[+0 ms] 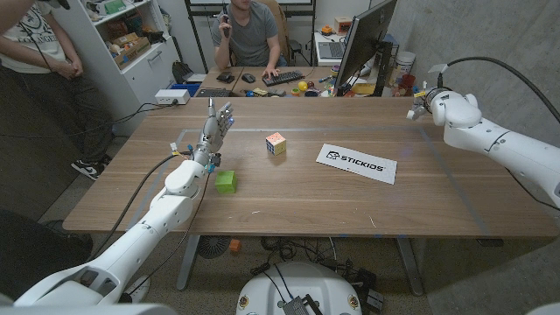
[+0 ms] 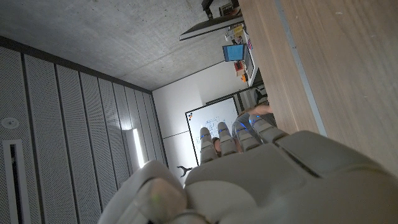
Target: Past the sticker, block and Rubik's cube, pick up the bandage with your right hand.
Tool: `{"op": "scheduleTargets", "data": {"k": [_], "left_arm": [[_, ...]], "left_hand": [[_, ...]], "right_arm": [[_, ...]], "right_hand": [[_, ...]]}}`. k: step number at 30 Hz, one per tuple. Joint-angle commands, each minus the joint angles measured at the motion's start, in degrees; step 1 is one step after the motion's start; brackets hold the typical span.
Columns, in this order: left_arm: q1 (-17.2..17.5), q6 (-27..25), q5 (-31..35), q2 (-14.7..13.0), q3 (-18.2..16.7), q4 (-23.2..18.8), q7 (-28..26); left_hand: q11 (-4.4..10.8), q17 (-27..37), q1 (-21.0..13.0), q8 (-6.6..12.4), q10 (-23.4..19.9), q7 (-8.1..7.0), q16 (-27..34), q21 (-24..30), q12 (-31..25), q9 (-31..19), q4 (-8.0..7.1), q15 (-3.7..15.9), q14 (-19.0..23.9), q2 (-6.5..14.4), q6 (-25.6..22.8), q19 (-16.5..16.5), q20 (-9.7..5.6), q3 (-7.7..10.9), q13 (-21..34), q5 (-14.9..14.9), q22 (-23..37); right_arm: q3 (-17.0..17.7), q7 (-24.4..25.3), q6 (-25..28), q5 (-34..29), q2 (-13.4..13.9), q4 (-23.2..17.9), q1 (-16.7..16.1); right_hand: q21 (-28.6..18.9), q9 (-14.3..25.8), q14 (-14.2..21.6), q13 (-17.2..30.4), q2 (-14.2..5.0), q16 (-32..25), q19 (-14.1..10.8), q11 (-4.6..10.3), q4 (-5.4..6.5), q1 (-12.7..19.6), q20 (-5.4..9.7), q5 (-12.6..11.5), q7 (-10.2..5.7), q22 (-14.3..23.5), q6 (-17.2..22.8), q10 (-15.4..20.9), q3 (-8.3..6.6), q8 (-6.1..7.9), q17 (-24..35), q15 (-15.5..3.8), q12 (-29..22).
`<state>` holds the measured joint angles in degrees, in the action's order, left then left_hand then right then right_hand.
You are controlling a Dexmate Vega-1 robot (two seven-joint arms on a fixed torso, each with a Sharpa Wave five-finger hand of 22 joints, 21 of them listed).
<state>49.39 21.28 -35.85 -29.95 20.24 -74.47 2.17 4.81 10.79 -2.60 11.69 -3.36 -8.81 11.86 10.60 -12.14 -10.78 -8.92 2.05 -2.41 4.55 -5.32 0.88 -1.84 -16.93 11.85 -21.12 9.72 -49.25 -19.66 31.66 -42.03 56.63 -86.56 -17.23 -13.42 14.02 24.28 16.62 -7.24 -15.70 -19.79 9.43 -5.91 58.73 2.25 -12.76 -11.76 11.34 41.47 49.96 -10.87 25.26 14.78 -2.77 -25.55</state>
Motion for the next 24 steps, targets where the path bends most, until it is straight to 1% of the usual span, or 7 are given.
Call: {"op": "scheduleTargets", "data": {"k": [1,3,6,8,10,17,24], "left_arm": [[-0.88,0.69,-0.93,0.28,0.12,1.61,2.32],[-0.98,0.67,-1.25,0.26,0.15,1.76,2.96],[-1.09,0.85,-1.51,0.29,0.16,2.02,3.60],[-1.18,1.09,-1.60,0.42,0.07,2.30,3.67],[-1.17,1.10,-1.60,0.41,0.06,2.34,3.69],[-0.87,0.84,-1.99,0.15,-0.17,2.07,3.81],[-0.75,0.89,-2.11,0.24,-0.30,2.09,3.63]], "left_hand": [[0.19,0.12,0.32,0.08,-0.29,0.12,0.17,0.18,-0.01,-0.35,-0.12,3.72,-0.56,1.21,-0.33,0.05,-2.70,-0.47,0.30,0.12,0.24],[0.18,0.12,0.34,0.06,-0.29,0.12,0.17,0.18,-0.01,-0.35,-0.12,3.70,-0.56,1.20,-0.30,0.07,-2.71,-0.48,0.30,0.12,0.24],[0.19,0.12,0.36,0.05,-0.29,0.11,0.17,0.20,0.00,-0.35,-0.13,3.72,-0.56,1.18,-0.28,0.11,-2.69,-0.50,0.30,0.12,0.24],[0.19,0.12,0.38,0.05,-0.29,0.14,0.17,0.21,0.00,-0.35,-0.13,3.72,-0.56,1.17,-0.28,0.13,-2.64,-0.51,0.30,0.12,0.24],[0.22,0.12,0.39,0.04,-0.35,0.13,0.17,0.21,-0.01,-0.35,-0.14,3.74,-0.57,1.16,-0.29,0.14,-2.63,-0.52,0.31,0.12,0.24],[0.25,0.12,0.45,0.02,-0.46,0.08,0.17,0.22,-0.04,-0.35,-0.15,3.75,-0.55,1.13,-0.26,0.16,-2.63,-0.55,0.31,0.12,0.24],[0.29,0.12,0.49,0.01,-0.53,0.15,0.18,0.22,-0.05,-0.35,-0.16,3.77,-0.54,1.11,-0.25,0.17,-2.62,-0.58,0.32,0.12,0.24]], "right_arm": [[11.01,-7.11,3.21,-3.68,8.77,-18.32,-4.22],[12.73,-8.03,3.78,-3.98,9.18,-19.89,-4.69],[14.18,-9.59,4.30,-5.53,9.44,-21.40,-4.98],[14.95,-10.06,4.45,-6.17,9.32,-21.92,-5.40],[15.62,-10.34,4.22,-6.21,8.92,-21.85,-5.78],[15.82,-12.37,3.17,-8.33,7.12,-20.70,-5.50],[16.65,-13.15,2.81,-9.38,6.43,-20.57,-5.83]], "right_hand": [[-0.32,0.30,0.71,4.44,-3.10,-0.37,0.16,2.61,-0.10,4.12,7.11,0.26,-0.54,0.05,1.14,3.21,-0.21,0.50,0.15,-10.64,-3.34],[-0.32,0.31,0.80,4.52,-3.11,-0.41,0.15,2.60,-0.10,4.16,7.05,0.27,-0.54,0.05,1.22,3.29,-0.21,0.53,0.17,-10.64,-3.41],[-0.32,0.39,1.12,5.19,-2.96,-0.54,0.20,2.55,0.03,4.20,6.80,0.40,-0.50,0.04,1.54,4.57,0.01,0.67,0.30,-10.60,-4.28],[-0.33,0.41,1.19,5.31,-2.93,-0.57,0.20,2.54,0.04,4.22,6.63,0.42,-0.50,0.04,1.57,4.66,0.05,0.68,0.33,-10.60,-4.38],[-0.32,0.42,1.24,5.41,-2.89,-0.59,0.24,2.57,0.04,4.24,6.66,0.45,-0.49,0.03,1.61,4.71,0.09,0.69,0.35,-10.59,-4.46],[-0.31,0.47,1.38,5.68,-2.79,-0.67,0.28,2.61,0.13,4.17,6.56,0.53,-0.44,0.04,1.71,4.72,0.27,0.71,0.44,-10.52,-4.62],[-0.31,0.50,1.40,5.77,-2.77,-0.68,0.31,2.57,0.26,4.04,6.43,0.60,-0.42,0.04,1.73,4.65,0.42,0.70,0.50,-10.55,-4.64]]}}
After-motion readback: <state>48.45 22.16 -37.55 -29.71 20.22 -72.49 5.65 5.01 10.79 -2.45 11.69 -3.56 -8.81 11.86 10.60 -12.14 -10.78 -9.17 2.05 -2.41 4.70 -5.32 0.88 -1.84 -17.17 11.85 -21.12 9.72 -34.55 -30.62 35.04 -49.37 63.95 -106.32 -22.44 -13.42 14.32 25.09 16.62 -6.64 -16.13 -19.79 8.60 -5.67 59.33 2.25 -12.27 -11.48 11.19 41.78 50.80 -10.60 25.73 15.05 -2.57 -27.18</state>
